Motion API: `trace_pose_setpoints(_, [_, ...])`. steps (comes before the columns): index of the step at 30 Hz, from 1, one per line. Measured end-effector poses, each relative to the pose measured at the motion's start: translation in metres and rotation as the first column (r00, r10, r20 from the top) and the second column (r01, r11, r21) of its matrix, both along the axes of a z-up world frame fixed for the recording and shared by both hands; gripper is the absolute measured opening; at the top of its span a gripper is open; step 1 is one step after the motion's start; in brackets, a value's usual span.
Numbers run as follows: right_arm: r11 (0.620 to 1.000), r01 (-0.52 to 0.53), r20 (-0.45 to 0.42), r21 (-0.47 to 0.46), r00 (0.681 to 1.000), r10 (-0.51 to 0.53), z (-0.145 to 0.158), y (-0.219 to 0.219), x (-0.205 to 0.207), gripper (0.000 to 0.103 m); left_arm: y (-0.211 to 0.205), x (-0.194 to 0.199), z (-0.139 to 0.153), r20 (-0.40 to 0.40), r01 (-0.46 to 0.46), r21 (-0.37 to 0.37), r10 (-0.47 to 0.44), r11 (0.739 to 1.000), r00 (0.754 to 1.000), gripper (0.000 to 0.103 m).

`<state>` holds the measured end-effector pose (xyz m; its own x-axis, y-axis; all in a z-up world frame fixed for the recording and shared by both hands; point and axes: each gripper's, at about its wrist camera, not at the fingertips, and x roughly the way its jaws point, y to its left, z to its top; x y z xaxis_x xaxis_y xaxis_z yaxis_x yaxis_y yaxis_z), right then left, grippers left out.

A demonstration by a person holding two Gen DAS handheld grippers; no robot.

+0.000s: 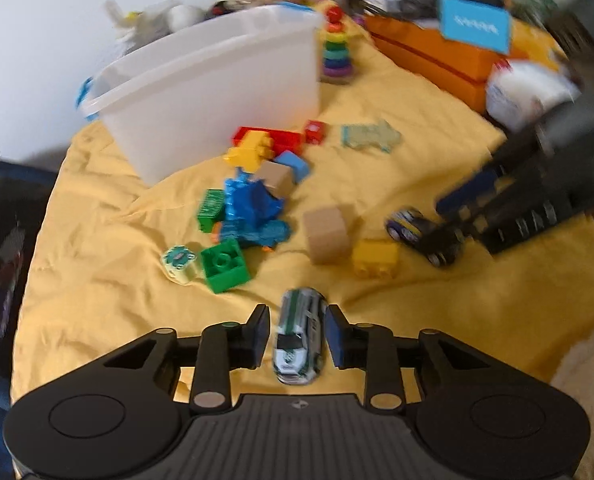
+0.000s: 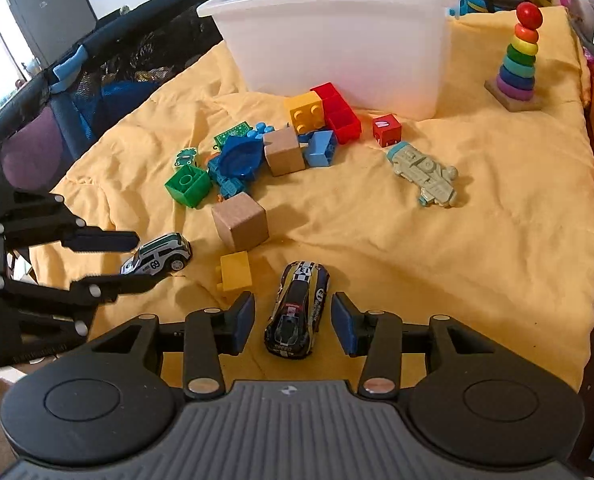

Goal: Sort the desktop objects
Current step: 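Grasp a white-and-green car with the left gripper while the right grasps a black-yellow car, then carry both cars over the clear bin and open both grippers to drop them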

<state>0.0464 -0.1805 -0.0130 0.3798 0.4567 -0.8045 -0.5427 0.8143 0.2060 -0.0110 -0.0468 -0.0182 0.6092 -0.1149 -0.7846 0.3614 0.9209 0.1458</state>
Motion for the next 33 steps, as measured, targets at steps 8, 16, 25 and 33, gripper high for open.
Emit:
trace_pose_setpoints(8, [0.997, -0.017, 0.002, -0.070, 1.000, 0.017, -0.015, 0.014, -0.003, 0.046, 0.011, 0.013, -0.033, -0.105, -0.023, -0.080, 0.015, 0.997, 0.994, 0.039])
trace_pose_setpoints(16, [0.992, -0.042, 0.068, -0.121, 0.996, 0.050, -0.008, 0.020, -0.012, 0.033, 0.028, 0.012, 0.000, -0.011, -0.019, -0.184, 0.017, 0.983, 1.000, 0.032])
trace_pose_setpoints(25, [0.999, 0.041, 0.284, -0.021, 0.958, -0.033, 0.074, 0.009, 0.027, 0.033, 0.054, 0.074, 0.097, 0.259, 0.010, -0.214, 0.047, 0.977, 0.965, 0.032])
trace_pose_setpoints(33, [0.984, 0.138, 0.419, 0.109, 0.892, -0.171, 0.129, 0.023, 0.109, 0.033, 0.046, 0.175, 0.125, 0.364, -0.045, -0.197, 0.116, 0.979, 0.924, 0.033])
